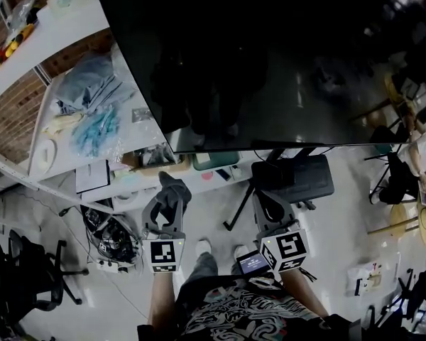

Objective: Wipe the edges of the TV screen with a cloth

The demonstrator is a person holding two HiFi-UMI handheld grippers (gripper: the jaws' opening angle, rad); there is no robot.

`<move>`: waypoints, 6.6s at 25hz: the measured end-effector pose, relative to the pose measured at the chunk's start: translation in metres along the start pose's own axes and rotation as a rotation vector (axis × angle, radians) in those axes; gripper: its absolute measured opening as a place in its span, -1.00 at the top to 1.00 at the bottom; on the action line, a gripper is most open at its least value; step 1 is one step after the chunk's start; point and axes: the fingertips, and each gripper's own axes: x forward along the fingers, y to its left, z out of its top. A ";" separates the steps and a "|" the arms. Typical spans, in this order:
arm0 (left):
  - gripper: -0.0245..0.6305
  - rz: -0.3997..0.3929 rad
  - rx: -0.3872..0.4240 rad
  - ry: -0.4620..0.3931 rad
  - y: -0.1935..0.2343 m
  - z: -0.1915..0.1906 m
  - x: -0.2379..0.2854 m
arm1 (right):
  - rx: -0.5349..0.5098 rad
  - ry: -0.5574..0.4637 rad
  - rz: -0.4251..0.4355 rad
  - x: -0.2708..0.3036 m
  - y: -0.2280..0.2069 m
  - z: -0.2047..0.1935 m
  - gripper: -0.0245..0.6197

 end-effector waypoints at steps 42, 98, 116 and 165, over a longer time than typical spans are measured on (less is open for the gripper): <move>0.47 -0.240 -0.011 0.021 0.039 -0.018 0.115 | 0.086 0.099 -0.196 0.079 0.003 -0.024 0.83; 0.50 -0.339 -0.052 0.024 0.017 -0.012 0.124 | 0.188 0.075 -0.287 0.066 -0.011 -0.045 0.83; 0.50 -0.393 -0.059 0.024 -0.015 -0.005 0.136 | 0.181 0.025 -0.367 0.046 -0.042 -0.033 0.83; 0.50 -0.448 -0.040 0.044 -0.089 0.014 0.167 | 0.224 0.026 -0.401 0.020 -0.111 -0.051 0.83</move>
